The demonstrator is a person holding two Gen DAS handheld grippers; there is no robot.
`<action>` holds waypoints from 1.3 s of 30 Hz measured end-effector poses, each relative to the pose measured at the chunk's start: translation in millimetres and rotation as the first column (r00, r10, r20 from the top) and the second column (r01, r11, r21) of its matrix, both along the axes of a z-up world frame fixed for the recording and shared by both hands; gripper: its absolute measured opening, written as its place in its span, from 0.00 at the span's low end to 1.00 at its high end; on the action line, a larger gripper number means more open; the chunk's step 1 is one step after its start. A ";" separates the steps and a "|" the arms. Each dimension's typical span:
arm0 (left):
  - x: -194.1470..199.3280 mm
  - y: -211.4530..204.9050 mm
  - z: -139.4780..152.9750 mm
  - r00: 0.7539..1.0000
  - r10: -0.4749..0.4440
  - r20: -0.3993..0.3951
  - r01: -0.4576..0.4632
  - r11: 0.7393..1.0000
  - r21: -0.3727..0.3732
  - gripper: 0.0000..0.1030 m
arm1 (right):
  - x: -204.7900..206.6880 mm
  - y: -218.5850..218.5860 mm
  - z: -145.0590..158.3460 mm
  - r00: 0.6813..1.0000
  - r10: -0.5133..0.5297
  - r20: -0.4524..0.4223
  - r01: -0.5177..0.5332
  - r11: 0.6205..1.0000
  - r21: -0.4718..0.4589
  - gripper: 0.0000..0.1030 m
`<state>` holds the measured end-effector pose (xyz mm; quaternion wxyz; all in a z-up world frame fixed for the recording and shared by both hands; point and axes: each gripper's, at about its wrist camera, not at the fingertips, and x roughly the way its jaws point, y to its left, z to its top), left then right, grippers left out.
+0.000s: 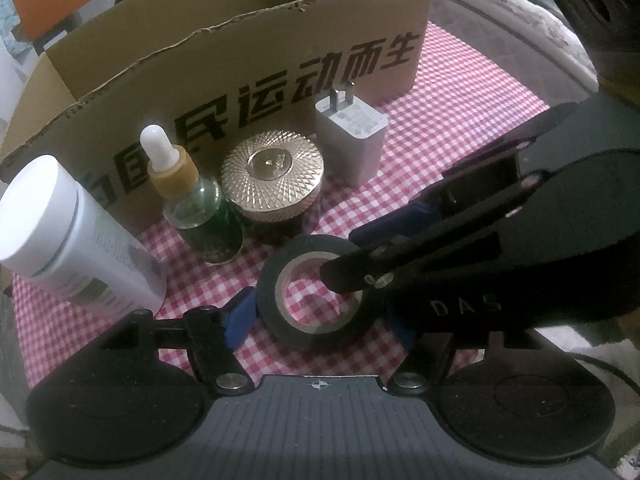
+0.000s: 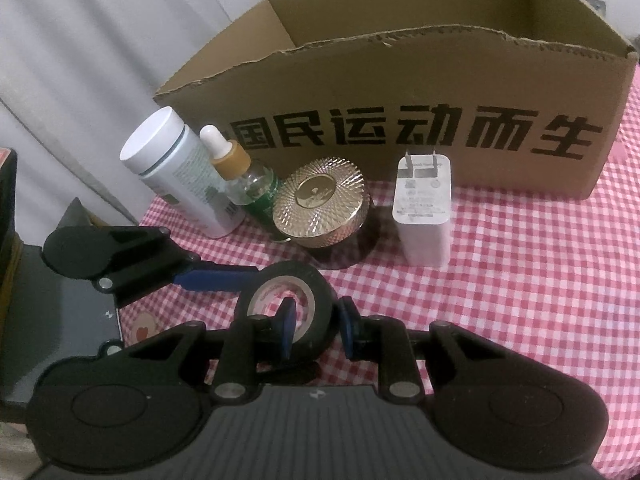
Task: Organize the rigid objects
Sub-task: 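Carry the black tape roll into the box and open the right gripper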
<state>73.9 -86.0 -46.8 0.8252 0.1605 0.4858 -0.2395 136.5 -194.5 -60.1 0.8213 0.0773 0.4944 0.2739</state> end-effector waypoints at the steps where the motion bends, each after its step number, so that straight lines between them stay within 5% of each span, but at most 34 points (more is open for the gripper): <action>1: -0.3 0.4 0.4 1.000 0.003 0.003 -0.003 1.000 -0.002 0.65 | 0.4 2.0 -1.4 1.000 0.005 0.008 -0.005 1.000 -0.002 0.24; 12: -18.3 10.4 28.3 0.998 0.018 0.063 -0.016 0.999 -0.030 0.64 | -17.2 1.9 17.2 0.997 -0.002 0.073 0.002 1.000 0.002 0.19; 20: -22.1 18.4 91.3 0.977 0.030 0.210 -0.018 0.998 -0.060 0.64 | -33.2 -1.9 83.5 0.971 0.006 0.238 -0.013 0.999 0.030 0.19; 27: 26.2 15.2 131.8 0.966 0.053 0.255 -0.034 0.996 -0.080 0.64 | 0.1 -4.8 141.3 0.930 0.039 0.366 -0.059 0.997 0.042 0.19; 31: 71.5 8.0 129.9 0.979 0.064 0.194 -0.052 0.996 -0.067 0.64 | 51.1 -9.1 149.1 0.947 0.045 0.318 -0.068 0.996 0.061 0.19; 39: 156.4 -8.4 90.7 0.996 0.088 -0.030 -0.089 0.996 -0.019 0.64 | 166.9 -28.0 111.5 0.999 0.032 0.034 -0.037 0.990 0.136 0.19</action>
